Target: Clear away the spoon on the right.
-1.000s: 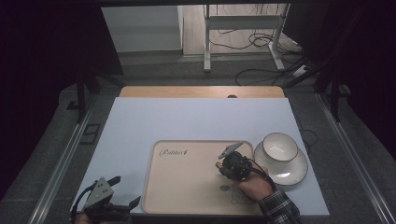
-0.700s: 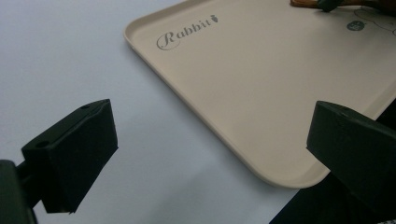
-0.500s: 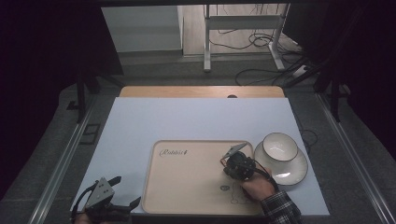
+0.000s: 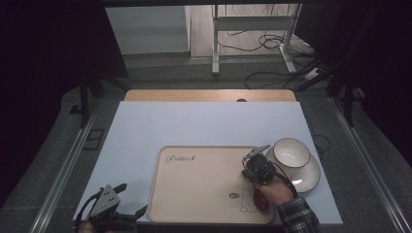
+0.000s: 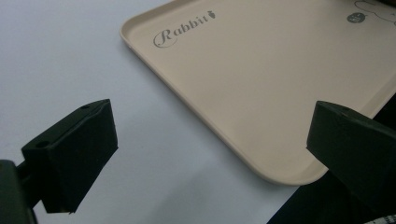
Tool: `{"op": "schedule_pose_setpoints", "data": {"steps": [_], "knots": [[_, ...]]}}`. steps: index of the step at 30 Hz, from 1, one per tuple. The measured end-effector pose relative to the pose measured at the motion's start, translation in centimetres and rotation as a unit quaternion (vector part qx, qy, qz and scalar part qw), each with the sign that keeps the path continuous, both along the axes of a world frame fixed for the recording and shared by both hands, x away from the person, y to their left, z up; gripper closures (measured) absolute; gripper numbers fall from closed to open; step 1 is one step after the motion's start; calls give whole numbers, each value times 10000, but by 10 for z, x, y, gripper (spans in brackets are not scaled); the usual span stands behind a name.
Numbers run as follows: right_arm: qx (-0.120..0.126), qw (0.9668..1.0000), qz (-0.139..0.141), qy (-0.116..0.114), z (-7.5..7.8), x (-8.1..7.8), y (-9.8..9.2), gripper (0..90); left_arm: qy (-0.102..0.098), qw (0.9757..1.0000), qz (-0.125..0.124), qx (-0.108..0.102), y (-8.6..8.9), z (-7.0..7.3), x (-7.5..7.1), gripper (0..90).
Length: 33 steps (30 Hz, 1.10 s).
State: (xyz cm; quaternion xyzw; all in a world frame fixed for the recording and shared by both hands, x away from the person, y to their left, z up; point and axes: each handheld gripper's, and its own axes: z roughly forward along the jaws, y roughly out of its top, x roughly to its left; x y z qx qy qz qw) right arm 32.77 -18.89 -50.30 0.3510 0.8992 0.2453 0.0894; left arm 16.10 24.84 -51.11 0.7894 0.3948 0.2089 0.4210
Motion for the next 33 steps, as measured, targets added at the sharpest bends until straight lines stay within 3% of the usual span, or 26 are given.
{"op": "schedule_pose_setpoints", "data": {"steps": [15,23,33], "knots": [[11,9992,-400,-86,0,5,-21,899,8,10000,-23,26,-1,0,0,15],[82,9992,-364,-132,1,3,-19,895,10,10000,-28,10,0,0,0,15],[230,9990,-292,-231,6,-1,-17,808,10,10000,-16,-36,1,0,0,14]]}}
